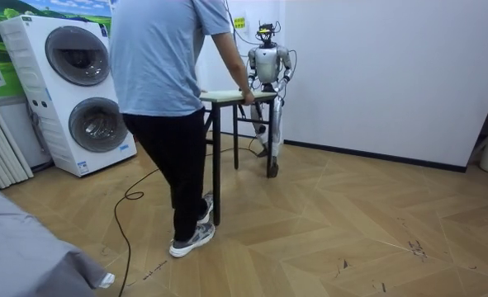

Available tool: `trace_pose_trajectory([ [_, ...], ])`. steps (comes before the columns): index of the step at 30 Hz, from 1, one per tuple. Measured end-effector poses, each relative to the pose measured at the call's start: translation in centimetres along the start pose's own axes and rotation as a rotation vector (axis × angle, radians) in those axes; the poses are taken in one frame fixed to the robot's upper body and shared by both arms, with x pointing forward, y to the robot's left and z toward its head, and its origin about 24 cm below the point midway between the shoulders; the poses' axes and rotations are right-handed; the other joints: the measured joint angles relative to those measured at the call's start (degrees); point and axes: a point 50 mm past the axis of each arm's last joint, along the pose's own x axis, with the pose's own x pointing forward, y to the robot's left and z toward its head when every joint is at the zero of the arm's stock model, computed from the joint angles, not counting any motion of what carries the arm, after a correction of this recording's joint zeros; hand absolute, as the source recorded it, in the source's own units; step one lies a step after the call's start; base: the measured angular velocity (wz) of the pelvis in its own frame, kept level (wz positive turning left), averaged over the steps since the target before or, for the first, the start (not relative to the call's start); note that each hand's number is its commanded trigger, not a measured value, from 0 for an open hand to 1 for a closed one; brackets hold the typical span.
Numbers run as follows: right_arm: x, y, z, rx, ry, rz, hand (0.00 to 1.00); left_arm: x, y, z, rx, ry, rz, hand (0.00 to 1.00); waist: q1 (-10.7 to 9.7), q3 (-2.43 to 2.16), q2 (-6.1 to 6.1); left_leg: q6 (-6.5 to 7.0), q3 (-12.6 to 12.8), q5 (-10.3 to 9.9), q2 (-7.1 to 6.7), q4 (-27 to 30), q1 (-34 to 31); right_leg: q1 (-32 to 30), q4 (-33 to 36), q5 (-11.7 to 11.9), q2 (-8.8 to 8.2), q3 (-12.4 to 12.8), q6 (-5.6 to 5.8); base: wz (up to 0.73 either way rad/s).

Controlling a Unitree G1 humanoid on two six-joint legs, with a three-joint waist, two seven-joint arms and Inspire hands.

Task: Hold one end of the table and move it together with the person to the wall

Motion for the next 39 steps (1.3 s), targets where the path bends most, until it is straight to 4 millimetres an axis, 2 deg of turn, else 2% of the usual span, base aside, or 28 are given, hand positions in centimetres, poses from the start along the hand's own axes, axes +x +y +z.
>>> trace_pose_trajectory([
  [1,0.0,-0.1,0.0,0.001,0.0,-0.003,1.0,0.0,0.0,0.0,0.001,0.001,0.003,1.0,-0.1,0.06,0.0,0.2,0.3,-1.0,-0.21,1.7,-0.1,-0.3,0.1,0.2,-0.54,-1.0,-0.35,-0.26],
  [3,-0.1,-0.2,-0.2,-0.009,0.012,-0.008,1.0,-0.4,0.4,-0.2,-0.017,-0.002,0.02,1.0,0.9,0.31,0.76,0.71,0.6,-14.9,-0.39,17.3,-0.3,-0.4,-0.5,2.1,-2.96,-6.5,-0.37,-0.45],
  [4,-0.1,-0.2,-0.2,-0.013,0.013,-0.008,1.0,-0.5,0.5,-0.2,-0.022,-0.001,0.023,1.0,1.0,0.4,1.23,1.01,0.7,-18.0,-0.44,21.1,-0.1,-0.4,-0.5,2.3,-3.16,-7.3,-0.46,-0.26],
  [6,-0.2,-0.3,0.0,-0.023,0.013,-0.011,1.0,-0.5,0.5,-0.5,-0.029,0.0,0.026,1.0,0.8,1.1,2.82,1.09,0.7,-26.6,-0.28,32.7,2.2,-0.6,0.4,2.8,-3.26,-10.3,-0.88,-0.13],
  [9,-0.1,-0.2,0.1,-0.037,0.006,-0.008,1.0,-0.5,0.5,-0.8,-0.04,-0.001,0.03,1.0,-0.1,1.06,4.56,1.17,0.4,-32.3,0.28,41.6,7.4,-1.4,1.6,2.9,-2.87,-12.9,-1.18,-0.08],
  [11,0.0,0.0,0.2,-0.053,-0.012,0.001,1.0,-0.4,0.3,-1.1,-0.053,0.0,0.026,1.0,-0.5,0.89,5.88,0.44,0.0,-34.9,1.01,41.7,12.3,-2.4,3.8,2.8,-2.71,-14.6,-1.13,-0.02],
  [12,0.1,0.0,0.6,-0.07,-0.023,0.0,1.0,-0.4,0.2,-1.3,-0.058,0.006,0.025,1.0,-0.8,1.17,6.34,0.24,-1.2,-36.0,-0.71,36.1,13.7,-4.2,8.1,3.3,-3.35,-13.8,-1.93,0.0],
  [13,0.0,-0.2,0.7,-0.075,-0.028,-0.005,1.0,-0.5,0.3,-1.4,-0.062,0.012,0.031,1.0,-1.2,1.16,6.17,0.39,-2.4,-35.8,-2.01,32.9,15.3,-6.2,11.5,4.3,-4.05,-12.2,-3.81,0.16],
  [14,-0.3,-0.4,0.6,-0.08,-0.026,-0.013,1.0,-0.7,0.4,-1.7,-0.072,0.014,0.041,1.0,-2.5,0.22,6.94,0.57,-5.0,-35.7,-2.45,25.9,17.2,-11.4,10.6,3.9,-0.29,-6.3,-5.54,0.33],
  [15,0.0,0.1,0.1,-0.072,-0.021,0.008,1.0,-0.7,0.2,-1.0,-0.057,-0.004,0.022,1.0,-3.4,-0.24,6.84,0.19,-8.4,-35.4,-2.41,19.6,17.6,-15.1,1.9,6.6,5.5,-2.1,-7.26,0.42],
  [16,0.0,0.4,0.0,-0.067,-0.02,0.022,1.0,-0.7,0.0,-0.7,-0.051,-0.012,0.01,1.0,-3.7,-0.24,6.36,0.0,-9.8,-35.5,-2.84,17.5,17.5,-16.8,-1.7,9.5,6.67,-1.4,-8.1,0.46],
  [17,-0.2,0.7,-0.1,-0.058,-0.026,0.035,1.0,-0.8,-0.3,-0.5,-0.046,-0.017,-0.004,1.0,-3.8,-0.19,4.36,-1.62,-9.8,-37.2,-4.78,17.1,17.6,-19.4,-4.8,20.0,6.09,-3.0,-10.34,0.2],
  [18,-0.3,0.5,0.4,-0.083,-0.031,0.03,1.0,-0.6,-0.1,-1.4,-0.076,-0.001,0.012,1.0,-3.2,0.37,7.3,-2.85,-9.8,-41.3,-3.6,21.3,18.4,-19.0,-2.9,18.7,6.72,-5.9,-11.62,-0.07],
  [19,-0.3,0.5,0.5,-0.096,-0.027,0.031,1.0,-0.8,0.0,-1.7,-0.089,-0.002,0.014,1.0,-3.1,0.22,7.92,-2.85,-9.5,-42.1,-3.31,23.1,18.6,-18.7,-2.3,18.3,6.77,-7.8,-12.3,-0.35],
  [21,0.0,0.7,0.4,-0.107,-0.01,0.026,1.0,-0.9,0.2,-1.6,-0.105,-0.004,0.024,1.0,-3.9,0.26,7.82,-2.98,-9.9,-42.2,-4.39,29.6,18.9,-18.2,-3.3,17.6,6.01,-13.4,-13.99,-0.12],
  [22,0.0,0.8,0.4,-0.106,-0.01,0.028,1.0,-0.8,0.2,-1.5,-0.103,-0.005,0.022,1.0,-4.4,0.27,7.82,-2.97,-10.1,-42.2,-4.7,30.0,19.3,-18.4,-3.6,17.8,5.69,-14.7,-14.23,0.49],
  [24,0.1,0.9,0.5,-0.096,-0.028,0.034,1.0,-0.2,-0.4,-1.3,-0.081,-0.004,0.004,1.0,-7.4,0.24,7.4,-1.27,-10.9,-43.0,-6.4,25.8,22.1,-20.2,-4.0,19.1,3.88,-18.1,-13.7,0.82],
  [25,0.2,1.0,0.6,-0.095,-0.032,0.038,1.0,0.1,-0.7,-1.2,-0.075,-0.003,-0.002,1.0,-8.0,0.24,7.21,-0.35,-10.6,-43.5,-6.49,23.5,22.9,-20.9,-4.1,19.4,3.53,-18.3,-13.33,0.62],
  [26,0.4,1.2,0.7,-0.083,-0.04,0.045,1.0,0.5,-1.2,-0.9,-0.056,-0.001,-0.014,1.0,-8.2,0.27,6.27,1.13,-9.8,-44.2,-7.75,18.7,23.6,-22.3,-4.2,20.7,2.49,-18.2,-12.6,0.28],
  [27,0.5,1.3,0.7,-0.073,-0.039,0.049,1.0,0.8,-1.4,-0.7,-0.049,-0.006,-0.018,1.0,-8.2,0.26,5.61,3.08,-9.1,-44.1,-8.38,16.6,23.2,-23.2,-5.2,22.5,1.57,-18.1,-10.13,0.17],
  [29,0.2,0.9,0.6,-0.065,-0.04,0.029,1.0,0.7,-1.1,-1.0,-0.045,-0.006,-0.004,1.0,-8.1,0.22,5.05,4.83,-8.8,-42.6,-10.19,16.3,22.3,-22.7,-7.7,25.5,0.6,-17.3,-6.52,0.0],
  [31,-0.1,0.0,0.4,-0.059,-0.034,0.003,1.0,0.6,-0.4,-1.3,-0.04,0.001,0.021,1.0,-8.0,0.27,4.2,6.06,-7.8,-41.3,-12.24,16.2,22.3,-22.2,-9.4,28.5,-0.42,-14.9,-4.59,-0.07],
  [33,-0.2,-0.7,0.3,-0.052,-0.025,-0.02,1.0,0.6,0.2,-1.5,-0.037,0.009,0.044,1.0,-8.2,0.37,3.37,7.52,-7.1,-39.6,-14.22,16.7,21.3,-22.1,-11.7,33.8,-1.11,-8.4,-0.27,0.05],
  [34,-0.3,-0.8,0.2,-0.049,-0.022,-0.025,1.0,0.6,0.3,-1.5,-0.035,0.012,0.046,1.0,-8.3,0.4,3.26,7.75,-6.4,-39.2,-14.29,16.7,21.0,-22.2,-11.7,34.9,-1.28,-5.8,0.96,0.44],
  [35,-0.5,-1.1,0.3,-0.045,-0.022,-0.035,1.0,0.5,0.5,-1.6,-0.031,0.016,0.054,1.0,-9.3,0.39,3.12,7.7,-3.9,-38.4,-13.51,16.6,20.5,-22.9,-8.8,34.7,-1.95,-1.7,0.84,0.73],
  [36,-0.9,-1.5,0.3,-0.037,-0.023,-0.051,1.0,0.6,0.6,-1.8,-0.014,0.023,0.06,1.0,-10.1,0.43,3.22,7.32,-0.9,-37.7,-11.98,16.2,20.5,-23.7,-1.3,30.2,-3.04,0.5,-0.4,0.83],
  [37,-1.1,-1.8,0.3,-0.029,-0.026,-0.056,1.0,0.6,0.6,-1.9,-0.006,0.027,0.059,1.0,-10.3,0.41,3.18,7.18,0.1,-37.1,-11.45,15.7,20.5,-24.0,3.1,26.9,-3.85,1.2,-0.54,0.74],
  [39,-1.7,-2.2,0.4,-0.011,-0.038,-0.058,1.0,0.7,0.5,-2.1,0.017,0.033,0.054,1.0,-10.2,0.35,3.19,6.61,3.6,-34.7,-10.09,12.7,20.8,-22.7,15.3,17.2,-6.82,4.5,-0.12,0.51],
])
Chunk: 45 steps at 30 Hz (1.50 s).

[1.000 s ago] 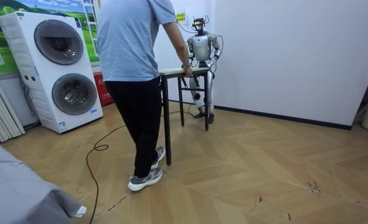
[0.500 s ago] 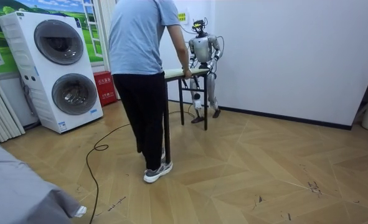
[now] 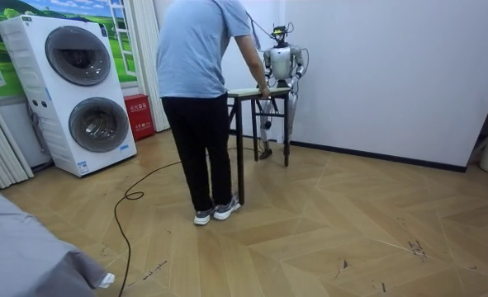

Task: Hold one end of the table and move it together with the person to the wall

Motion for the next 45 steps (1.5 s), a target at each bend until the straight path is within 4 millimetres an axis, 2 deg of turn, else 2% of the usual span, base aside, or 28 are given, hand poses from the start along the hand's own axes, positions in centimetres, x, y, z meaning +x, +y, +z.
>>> trace_pose_trajectory([
  [1,0.0,0.0,0.0,0.004,0.0,0.0,1.0,0.0,0.0,0.0,0.002,0.0,0.0,1.0,0.3,-0.01,-0.01,-0.05,0.3,0.5,0.0,-0.6,0.0,1.0,0.8,-1.5,-0.49,0.9,0.16,0.08],
  [2,-0.1,0.0,-0.1,0.005,0.006,0.0,1.0,0.0,0.0,-0.1,-0.005,0.001,0.0,1.0,1.1,-0.03,-0.06,-0.23,1.1,0.8,0.11,-1.1,0.2,3.7,0.6,-3.8,-1.04,2.6,0.81,-0.3],
  [3,0.0,0.0,-0.2,0.004,0.015,0.0,1.0,-0.1,0.1,-0.1,-0.005,0.0,0.003,1.0,2.3,-0.04,-0.2,-0.47,1.5,1.0,0.17,-0.9,0.2,5.9,-2.3,-4.9,-0.59,3.8,1.93,-0.33],
  [4,0.0,0.1,-0.3,0.005,0.017,-0.001,1.0,-0.1,0.2,0.0,-0.003,-0.002,0.005,1.0,2.4,-0.05,-0.22,-0.69,1.4,1.1,0.21,-0.9,0.1,6.6,-4.0,-5.0,0.07,3.8,2.01,-0.26],
  [7,0.2,0.2,-0.3,0.007,0.015,-0.003,1.0,-0.2,0.3,0.2,-0.002,-0.011,0.01,1.0,4.7,-0.11,-0.34,-1.41,1.5,1.9,0.89,-2.9,0.9,9.9,-12.4,-3.6,2.78,4.4,2.0,-0.33],
  [9,0.2,0.2,-0.5,0.01,0.013,-0.006,1.0,-0.3,0.4,0.4,0.006,-0.013,0.011,1.0,5.4,-0.14,-0.56,-1.92,1.5,2.7,1.98,-4.0,1.4,11.8,-16.7,-1.1,4.45,4.1,1.5,-0.12],
  [13,0.2,0.2,-0.6,0.003,0.016,-0.005,1.0,-0.6,0.5,0.3,0.002,-0.02,0.017,1.0,5.4,-0.21,-1.13,-2.25,1.4,3.6,2.35,-5.1,1.8,13.2,-19.7,0.3,5.26,3.9,1.07,0.0],
  [19,0.3,0.4,-0.8,0.003,0.009,0.002,1.0,-0.6,0.3,0.6,0.005,-0.033,0.006,1.0,5.3,-0.19,-1.68,-2.57,0.6,3.7,3.17,-5.1,1.9,15.1,-22.6,1.3,6.08,2.6,0.65,0.06],
  [23,0.4,0.5,-0.7,0.0,0.006,0.008,1.0,-0.5,0.2,0.6,0.01,-0.035,0.0,1.0,5.3,-0.17,-1.62,-2.8,-1.1,3.8,3.48,-4.9,1.4,15.5,-22.7,1.3,6.16,1.0,0.62,0.2],
  [28,0.7,0.9,-0.6,-0.003,0.007,0.025,1.0,-0.4,-0.1,0.8,0.016,-0.047,-0.018,1.0,4.6,-0.12,-1.16,-2.97,-4.1,3.7,3.7,-4.1,-0.4,16.2,-22.7,1.1,5.48,-3.9,0.51,0.36],
  [30,0.8,1.0,-0.5,-0.002,0.007,0.03,1.0,-0.3,-0.1,0.8,0.017,-0.05,-0.023,1.0,4.0,-0.13,-1.01,-2.96,-6.0,3.8,2.98,-4.2,-0.5,17.0,-22.5,0.0,4.83,-5.4,0.82,0.47],
  [32,0.8,1.1,-0.6,-0.003,0.009,0.038,1.0,-0.4,-0.1,0.9,0.016,-0.054,-0.027,1.0,4.3,-0.05,-0.71,-2.85,-7.0,3.8,2.69,-4.2,-0.5,17.1,-21.5,-0.6,4.14,-6.4,1.03,0.38],
  [33,0.9,1.1,-0.6,-0.002,0.011,0.04,1.0,-0.4,-0.1,1.0,0.018,-0.056,-0.03,1.0,4.3,-0.04,-0.56,-2.77,-8.1,3.9,1.95,-4.1,-0.6,17.1,-20.4,-1.1,3.61,-7.0,1.3,0.43],
  [34,0.9,1.1,-0.6,-0.002,0.013,0.041,1.0,-0.4,-0.1,1.0,0.018,-0.057,-0.031,1.0,4.2,-0.04,-0.55,-2.64,-8.4,4.0,1.82,-4.0,-0.6,17.1,-19.5,-1.7,3.04,-7.7,1.54,0.62],
  [36,0.9,1.1,-0.7,0.001,0.013,0.041,1.0,-0.4,-0.2,1.0,0.016,-0.058,-0.031,1.0,3.5,-0.02,-0.59,-2.06,-8.6,4.3,0.34,-3.9,-0.7,16.3,-14.0,-4.2,-0.09,-9.4,2.28,0.79],
  [37,0.9,1.1,-0.6,0.0,0.013,0.041,1.0,-0.4,-0.2,0.9,0.016,-0.058,-0.031,1.0,3.5,-0.02,-0.59,-1.9,-8.7,4.4,-0.15,-3.9,-0.8,16.0,-12.5,-4.8,-0.88,-9.4,2.61,0.78],
  [39,0.9,1.1,-0.5,0.002,0.009,0.042,1.0,-0.3,-0.2,0.9,0.018,-0.058,-0.033,1.0,2.7,-0.02,-0.59,-0.98,-10.3,4.9,-1.73,-3.7,-1.1,15.2,-8.1,-6.3,-3.8,-9.1,3.56,0.83],
  [40,0.9,1.2,-0.5,0.002,0.009,0.043,1.0,-0.3,-0.3,0.9,0.018,-0.058,-0.034,1.0,2.3,-0.02,-0.58,-0.81,-10.8,5.1,-2.17,-3.6,-1.2,15.4,-7.5,-6.5,-4.25,-8.9,3.82,1.04],
  [41,0.8,1.1,-0.4,0.0,0.011,0.042,1.0,-0.3,-0.3,0.8,0.02,-0.056,-0.034,1.0,1.4,-0.01,-0.59,-0.39,-12.0,5.3,-3.0,-3.4,-1.3,16.2,-7.0,-6.9,-4.93,-8.1,4.42,1.06],
  [43,0.9,1.1,-0.3,-0.001,0.01,0.044,1.0,-0.3,-0.3,0.8,0.028,-0.057,-0.036,1.0,0.8,0.04,-0.72,0.06,-14.0,5.6,-3.83,-3.0,-1.2,16.7,-6.4,-7.3,-4.85,-4.5,4.67,0.92],
  [45,0.9,1.3,-0.6,0.002,0.009,0.053,1.0,-0.3,-0.4,0.9,0.034,-0.071,-0.04,1.0,0.9,-0.01,-1.58,0.17,-16.8,5.7,-4.97,-2.7,-1.5,17.4,-9.2,-9.1,-3.63,0.8,4.72,0.57],
])
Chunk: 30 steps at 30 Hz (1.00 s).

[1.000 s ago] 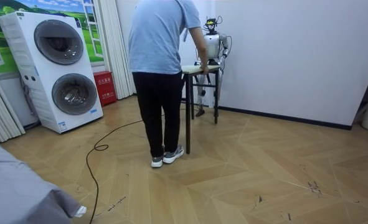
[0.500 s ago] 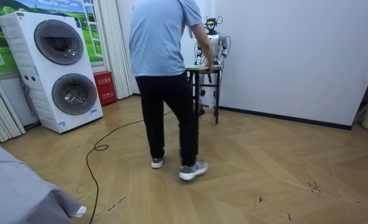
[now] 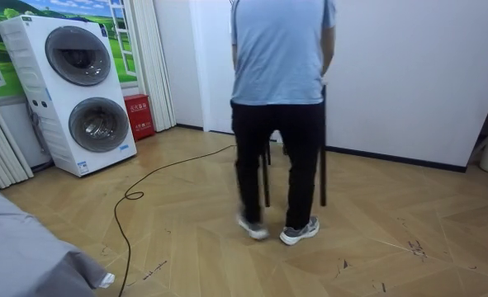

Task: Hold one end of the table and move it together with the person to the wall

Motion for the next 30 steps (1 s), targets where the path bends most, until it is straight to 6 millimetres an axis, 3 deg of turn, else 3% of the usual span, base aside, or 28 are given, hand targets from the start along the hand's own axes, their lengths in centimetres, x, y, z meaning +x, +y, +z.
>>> trace_pose_trajectory([
  [2,0.1,0.2,0.0,0.0,0.0,0.014,1.0,0.0,-0.1,0.2,0.005,-0.01,-0.009,1.0,1.0,0.01,-0.26,-0.05,-0.9,0.0,-0.31,0.1,-0.9,2.5,-4.2,-0.2,0.88,1.1,0.47,0.37],
  [10,0.3,0.4,-0.2,0.005,0.007,0.022,1.0,0.0,-0.1,0.4,0.016,-0.025,-0.015,1.0,4.8,0.28,-0.78,-1.5,-2.0,0.8,0.45,-0.8,-1.3,7.8,-13.8,0.9,3.59,0.8,1.2,0.25],
  [13,0.5,0.6,0.1,-0.009,0.007,0.031,1.0,0.0,-0.2,0.3,0.007,-0.028,-0.019,1.0,5.9,0.28,-0.86,-2.42,-3.7,1.4,1.1,-1.3,-2.1,7.5,-14.5,1.4,4.8,0.8,0.33,0.28],
  [17,0.5,0.7,0.2,-0.017,0.006,0.058,1.0,-0.1,-0.2,0.4,0.006,-0.03,-0.04,1.0,6.2,0.22,-0.78,-3.63,-8.0,2.2,1.27,-1.3,-3.9,7.4,-14.1,1.5,5.87,-0.9,0.2,0.51],
  [19,0.4,0.6,0.4,-0.021,0.003,0.067,1.0,-0.2,-0.2,0.3,0.005,-0.025,-0.045,1.0,6.4,0.3,-0.25,-4.26,-14.0,2.6,2.0,-1.3,-3.9,5.2,-10.2,0.3,6.79,-0.3,-1.53,0.56],
  [20,0.3,0.6,0.3,-0.018,0.007,0.07,1.0,-0.3,-0.1,0.4,0.006,-0.028,-0.051,1.0,6.4,0.43,-0.02,-4.98,-18.9,3.0,2.01,-1.2,-4.1,4.3,-14.2,0.3,9.02,2.5,-3.28,0.74],
  [21,0.3,0.5,0.4,-0.027,0.014,0.072,1.0,-0.3,0.1,0.2,-0.005,-0.025,-0.049,1.0,5.8,-0.06,0.51,-5.93,-20.7,3.3,1.84,-1.3,-5.0,4.3,-17.6,3.6,10.45,2.5,-4.96,0.9],
  [22,0.2,0.4,0.6,-0.033,0.009,0.069,1.0,-0.3,0.1,0.0,-0.01,-0.02,-0.046,1.0,4.8,-0.23,1.09,-6.49,-19.0,3.7,2.0,-1.9,-5.2,4.5,-17.3,4.0,10.16,0.6,-4.92,1.24],
  [23,0.1,0.1,0.6,-0.032,0.009,0.061,1.0,-0.4,0.2,-0.1,-0.012,-0.012,-0.041,1.0,3.3,-0.26,1.4,-5.96,-9.4,5.1,3.45,-3.8,-5.8,5.4,-17.3,3.9,9.76,-2.5,-4.96,1.34],
  [24,0.0,-0.1,0.4,-0.019,0.009,0.049,1.0,-0.4,0.3,-0.1,-0.005,-0.008,-0.041,1.0,2.1,-0.21,1.37,-5.03,3.1,6.7,5.91,-5.1,-5.8,6.2,-17.4,3.9,9.7,-4.8,-4.96,1.31],
  [26,-0.1,-0.2,0.2,-0.005,0.006,0.045,1.0,-0.3,0.2,0.1,0.008,-0.004,-0.046,1.0,1.1,-0.17,1.16,-4.04,12.1,8.6,7.34,-6.0,-5.8,6.7,-17.4,3.9,9.83,-6.4,-4.95,0.93],
  [30,-0.1,-0.4,0.6,-0.016,0.004,0.03,1.0,-0.3,0.3,-0.3,-0.003,0.012,-0.031,1.0,2.1,-0.1,1.24,-3.99,11.0,9.0,6.02,-5.7,-6.2,7.4,-17.4,2.6,9.57,-8.5,-5.49,0.33],
])
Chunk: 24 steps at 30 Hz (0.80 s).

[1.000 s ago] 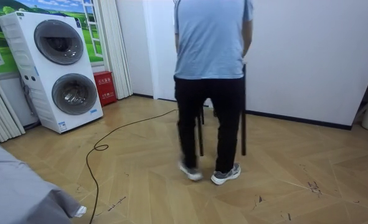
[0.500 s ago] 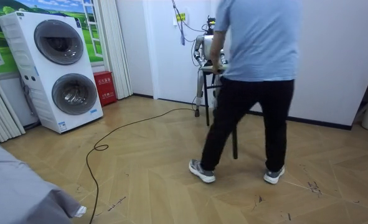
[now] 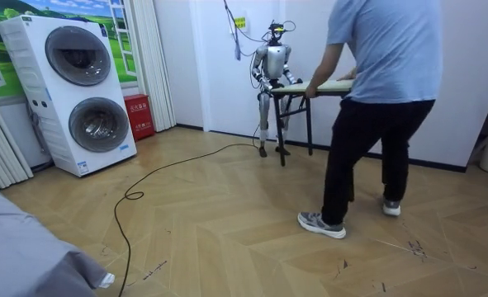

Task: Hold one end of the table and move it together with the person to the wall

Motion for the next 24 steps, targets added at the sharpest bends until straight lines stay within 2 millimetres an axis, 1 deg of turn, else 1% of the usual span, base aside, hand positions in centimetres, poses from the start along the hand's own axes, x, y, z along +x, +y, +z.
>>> trace_pose_trajectory([
  [1,0.0,0.0,0.0,-0.004,0.001,-0.001,1.0,0.0,0.0,0.0,-0.001,0.0,0.002,1.0,0.0,0.0,-0.01,0.02,-0.2,0.0,-0.09,0.3,-0.3,0.1,0.0,-0.2,-0.08,-0.1,-0.13,0.37],
  [2,0.0,0.1,0.0,-0.012,0.0,0.0,1.0,-0.1,0.1,-0.1,-0.005,0.001,0.005,1.0,-0.1,0.0,-0.01,0.22,-0.9,0.1,-0.43,0.6,-0.9,0.0,0.1,-0.6,-0.29,-0.7,-0.33,0.39],
  [3,0.0,0.2,0.1,-0.019,0.0,0.003,1.0,-0.2,0.2,-0.1,-0.012,0.002,0.009,1.0,0.0,0.0,0.0,0.54,-1.5,0.4,-0.85,0.8,-1.5,-0.1,0.1,-0.9,-0.61,-1.6,-0.34,0.39],
  [4,0.0,0.2,0.1,-0.021,0.0,0.004,1.0,-0.2,0.2,-0.2,-0.015,0.002,0.009,1.0,0.1,0.0,0.06,0.64,-1.6,0.4,-0.93,0.8,-1.7,-0.2,0.1,-0.9,-0.68,-1.9,-0.3,0.29],
  [5,0.0,0.2,0.1,-0.022,0.001,0.003,1.0,-0.3,0.2,-0.3,-0.018,0.006,0.01,1.0,0.8,-0.01,0.05,0.73,-1.6,0.4,-1.08,1.0,-1.8,-0.1,0.3,-1.0,-0.86,-2.1,-0.15,0.22],
  [7,0.1,0.3,0.1,-0.024,0.001,0.004,1.0,-0.3,0.2,-0.4,-0.02,0.007,0.012,1.0,1.2,-0.02,0.08,1.1,-1.4,0.2,-1.14,1.7,-2.0,0.1,0.6,-1.2,-1.17,-2.8,0.26,0.23],
  [8,0.1,0.3,0.2,-0.026,-0.001,0.005,1.0,-0.4,0.2,-0.5,-0.02,0.006,0.013,1.0,1.6,0.03,0.17,1.39,-1.4,0.2,-1.2,1.9,-2.2,0.0,1.4,-1.6,-1.67,-3.4,0.54,0.2],
  [9,0.1,0.4,0.3,-0.032,-0.004,0.009,1.0,-0.4,0.2,-0.6,-0.026,0.007,0.012,1.0,2.4,0.12,0.38,1.81,-1.4,-0.1,-1.38,2.3,-2.4,-0.4,2.3,-1.8,-2.11,-3.7,0.84,0.15],
  [10,0.1,0.5,0.3,-0.035,-0.004,0.011,1.0,-0.4,0.2,-0.6,-0.027,0.007,0.011,1.0,2.7,0.1,0.43,1.95,-1.4,-0.2,-1.5,2.4,-2.6,-0.7,3.0,-2.0,-2.38,-3.8,1.08,0.11],
  [12,0.1,0.6,0.4,-0.044,-0.004,0.012,1.0,-0.4,0.2,-0.6,-0.03,0.007,0.011,1.0,3.4,0.16,0.57,2.74,-1.8,-0.5,-2.25,2.6,-2.6,-1.5,6.3,-2.6,-3.37,-4.0,2.0,0.18],
  [13,0.0,0.5,0.5,-0.048,-0.003,0.008,1.0,-0.4,0.2,-0.7,-0.03,0.009,0.012,1.0,3.5,0.18,0.65,2.95,-2.1,-0.7,-2.41,2.6,-2.6,-1.8,7.5,-2.6,-3.65,-4.0,2.03,0.32],
  [14,-0.2,0.2,0.6,-0.046,-0.005,-0.003,1.0,-0.4,0.2,-0.8,-0.028,0.013,0.01,1.0,3.5,0.23,0.79,3.37,-3.3,-0.7,-2.93,2.6,-2.3,-2.2,10.0,-2.8,-4.15,-3.4,2.28,0.54],
  [15,-0.6,-0.1,0.5,-0.038,-0.01,-0.018,1.0,-0.5,0.3,-0.9,-0.023,0.017,0.014,1.0,2.9,0.27,0.83,3.97,-5.3,-0.4,-3.83,2.6,-1.7,-3.0,13.3,-3.2,-4.94,-2.0,2.88,0.68],
  [16,-0.7,-0.2,0.4,-0.033,-0.008,-0.022,1.0,-0.5,0.4,-0.9,-0.018,0.019,0.017,1.0,2.2,0.34,0.95,4.18,-6.6,-0.3,-4.35,2.6,-1.5,-3.7,14.2,-3.8,-5.03,-0.5,3.12,0.83],
  [17,-0.8,-0.3,0.1,-0.024,-0.001,-0.026,1.0,-0.6,0.4,-0.9,-0.012,0.027,0.017,1.0,1.1,0.34,0.97,4.53,-8.8,-0.1,-5.26,2.5,-1.6,-4.6,13.1,-4.9,-4.62,3.5,3.13,0.8],
  [18,-0.8,-0.3,-0.1,-0.02,0.002,-0.028,1.0,-0.7,0.5,-0.8,-0.014,0.028,0.02,1.0,0.4,0.4,0.79,4.77,-10.0,0.1,-6.22,2.5,-1.8,-5.8,10.1,-4.7,-4.12,5.7,3.2,0.74],
  [19,-0.8,-0.3,-0.1,-0.019,0.002,-0.031,1.0,-0.7,0.6,-0.9,-0.018,0.031,0.023,1.0,0.2,0.45,0.68,4.84,-10.5,0.1,-6.77,2.6,-1.7,-6.4,9.1,-3.5,-4.13,6.9,3.62,0.79],
  [20,-1.0,-0.6,0.0,-0.02,0.0,-0.048,1.0,-0.8,0.8,-1.0,-0.017,0.041,0.035,1.0,-0.9,0.36,0.64,5.06,-11.2,0.3,-7.55,2.5,-1.3,-5.8,9.1,-3.0,-3.98,7.4,3.17,0.51],
  [21,-1.0,-0.6,0.0,-0.021,0.001,-0.051,1.0,-0.8,0.9,-1.0,-0.019,0.035,0.041,1.0,-0.3,0.44,0.52,5.05,-11.0,0.4,-7.62,2.4,-1.2,-5.5,8.8,-3.0,-3.97,7.3,3.26,0.42],
  [22,-0.9,-0.6,0.0,-0.022,0.001,-0.055,1.0,-0.8,1.0,-1.0,-0.02,0.035,0.045,1.0,-0.2,0.46,0.47,5.09,-11.2,0.4,-7.68,2.4,-1.1,-5.2,8.6,-2.9,-3.97,7.1,3.31,0.1],
  [24,-0.9,-0.7,-0.2,-0.025,0.005,-0.062,1.0,-0.9,1.2,-0.9,-0.022,0.034,0.058,1.0,0.8,0.5,-0.04,5.14,-11.8,0.4,-7.9,2.3,-1.0,-4.1,7.9,-2.7,-3.97,6.5,3.4,0.14],
])
